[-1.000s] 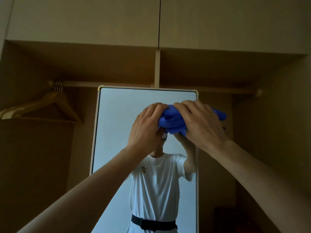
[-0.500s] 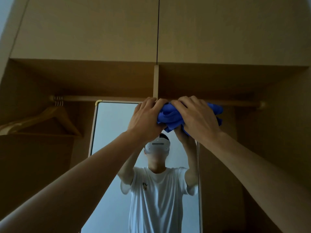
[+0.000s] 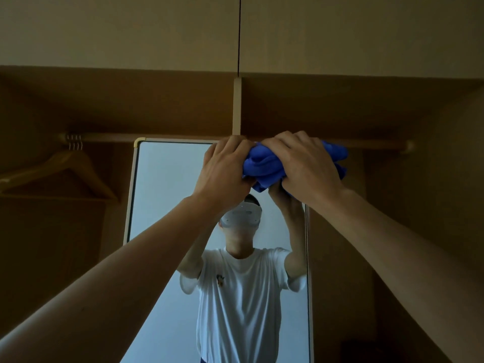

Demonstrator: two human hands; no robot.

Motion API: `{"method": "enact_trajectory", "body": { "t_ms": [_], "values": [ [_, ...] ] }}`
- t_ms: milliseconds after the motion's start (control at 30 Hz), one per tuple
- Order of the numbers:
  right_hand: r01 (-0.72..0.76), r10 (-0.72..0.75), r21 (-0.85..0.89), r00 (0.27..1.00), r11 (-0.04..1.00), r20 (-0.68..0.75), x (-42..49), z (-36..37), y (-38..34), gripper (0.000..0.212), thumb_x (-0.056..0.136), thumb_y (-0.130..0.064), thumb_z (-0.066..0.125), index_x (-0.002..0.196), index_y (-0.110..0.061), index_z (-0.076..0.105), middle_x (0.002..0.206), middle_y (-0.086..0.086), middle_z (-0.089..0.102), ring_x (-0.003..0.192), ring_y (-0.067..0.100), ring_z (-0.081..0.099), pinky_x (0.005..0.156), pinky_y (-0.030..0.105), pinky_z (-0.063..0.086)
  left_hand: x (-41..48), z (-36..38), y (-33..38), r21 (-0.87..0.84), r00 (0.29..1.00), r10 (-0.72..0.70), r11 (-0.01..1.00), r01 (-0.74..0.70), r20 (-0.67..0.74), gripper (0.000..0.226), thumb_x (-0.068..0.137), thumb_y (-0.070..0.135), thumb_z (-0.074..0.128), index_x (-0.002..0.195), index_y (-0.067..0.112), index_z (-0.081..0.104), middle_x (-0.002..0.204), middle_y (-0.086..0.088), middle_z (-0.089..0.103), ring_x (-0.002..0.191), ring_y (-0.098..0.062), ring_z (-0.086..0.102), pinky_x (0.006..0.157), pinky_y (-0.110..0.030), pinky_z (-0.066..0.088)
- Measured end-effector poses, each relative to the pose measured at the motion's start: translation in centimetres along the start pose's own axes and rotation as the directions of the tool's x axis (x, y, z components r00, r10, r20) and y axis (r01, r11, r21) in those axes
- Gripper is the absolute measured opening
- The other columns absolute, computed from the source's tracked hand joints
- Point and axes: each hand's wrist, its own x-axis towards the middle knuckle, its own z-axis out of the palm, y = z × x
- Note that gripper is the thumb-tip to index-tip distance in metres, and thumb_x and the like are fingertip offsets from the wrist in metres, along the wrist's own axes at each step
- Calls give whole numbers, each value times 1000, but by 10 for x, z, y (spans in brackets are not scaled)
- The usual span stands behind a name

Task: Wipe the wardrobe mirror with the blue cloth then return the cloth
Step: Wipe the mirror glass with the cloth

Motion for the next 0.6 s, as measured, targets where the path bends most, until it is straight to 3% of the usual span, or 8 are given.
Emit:
{"method": "enact_trajectory", "body": {
  "t_ms": [233, 367, 500, 600],
  "values": [
    [-31, 30, 17, 998, 999, 47, -15, 2, -7, 60, 74, -16, 69, 132, -21, 54, 124, 2, 59, 111, 29, 53, 94, 46, 39, -14, 2, 1, 11, 1000, -4, 1000, 3, 25, 46, 84, 20, 75, 128, 16, 61, 124, -3, 59, 122, -27, 50, 111, -43, 34],
    [-28, 25, 38, 997, 999, 77, -30, 2, -14, 57, 77, -37, 49, 131, -19, 55, 122, 5, 61, 109, 30, 55, 92, 49, 43, -33, 6, 0, 28, 999, 6, 1000, -7, 35, 47, 87, 23, 74, 131, 15, 61, 127, -4, 61, 125, -28, 50, 113, -42, 33],
    [-17, 16, 7, 997, 1000, 80, -50, 7, -23, 60, 73, -25, 71, 131, -18, 55, 122, 5, 61, 107, 33, 55, 89, 50, 44, -57, 13, 3, 39, 1000, 19, 999, -20, 15, 46, 85, 19, 76, 129, 15, 63, 124, -3, 64, 123, -28, 53, 111, -42, 35],
    [-20, 20, 0, 996, 1000, 87, -66, 10, -30, 63, 73, -27, 74, 132, -19, 56, 125, 4, 60, 109, 32, 54, 89, 49, 43, -76, 18, 6, 33, 1000, 20, 999, -21, 4, 46, 83, 16, 77, 127, 15, 64, 122, 0, 64, 121, -28, 54, 109, -41, 36]
  ]
}}
